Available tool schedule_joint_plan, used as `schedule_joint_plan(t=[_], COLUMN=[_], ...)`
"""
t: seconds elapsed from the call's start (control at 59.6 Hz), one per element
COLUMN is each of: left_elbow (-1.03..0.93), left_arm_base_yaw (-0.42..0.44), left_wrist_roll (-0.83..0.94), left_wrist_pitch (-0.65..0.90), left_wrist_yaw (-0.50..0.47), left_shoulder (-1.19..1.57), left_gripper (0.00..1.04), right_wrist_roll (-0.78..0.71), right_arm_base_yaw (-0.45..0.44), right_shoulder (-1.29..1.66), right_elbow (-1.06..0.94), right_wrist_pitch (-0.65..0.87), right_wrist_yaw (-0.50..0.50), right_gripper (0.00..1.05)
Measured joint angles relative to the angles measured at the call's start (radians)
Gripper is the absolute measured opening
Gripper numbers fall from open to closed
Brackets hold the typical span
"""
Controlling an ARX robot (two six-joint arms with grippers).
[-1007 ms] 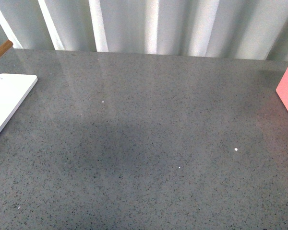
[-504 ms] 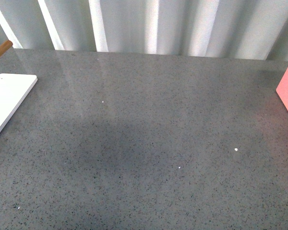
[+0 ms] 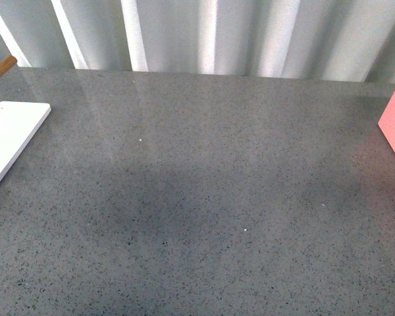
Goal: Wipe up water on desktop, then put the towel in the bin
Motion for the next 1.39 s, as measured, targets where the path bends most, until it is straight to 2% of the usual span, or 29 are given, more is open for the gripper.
schedule_joint_plan(t=[0.05,0.101,0.319,0.705,0.772,0.823,0.906,1.393], left_elbow=[0.0,0.0,0.0,0.0,0.0,0.0,0.0,0.0], left_arm_base_yaw=[0.0,0.0,0.0,0.0,0.0,0.0,0.0,0.0], left_wrist_roll=[0.0,0.0,0.0,0.0,0.0,0.0,0.0,0.0], left_wrist_pitch=[0.0,0.0,0.0,0.0,0.0,0.0,0.0,0.0], left_wrist_yaw=[0.001,0.0,0.0,0.0,0.0,0.0,0.001,0.0], left_shoulder=[0.0,0.0,0.0,0.0,0.0,0.0,0.0,0.0], left_gripper=[0.98,0.98,0.98,0.98,0.98,0.98,0.98,0.98], right_wrist_roll=[0.011,0.017,0.022,0.023,0.023,0.023,0.022,0.029], right_arm_base_yaw=[0.026,0.05,0.14,0.24,0.252,0.293,0.339,0.343], right_shoulder=[-0.043,-0.099,-0.271,-0.555,-0.567,-0.595,-0.671,-1.059], right_elbow=[-0.082,-0.137,-0.328,-0.492,-0.526,-0.55,-0.56,-0.568], right_wrist_pitch=[0.195,0.302,0.327,0.209,0.25,0.229,0.164,-0.179], right_wrist_yaw=[0.01,0.031,0.12,0.216,0.225,0.285,0.305,0.317], right_gripper=[0.55,0.45,0.03,0.03,0.03,0.03,0.03,0.03])
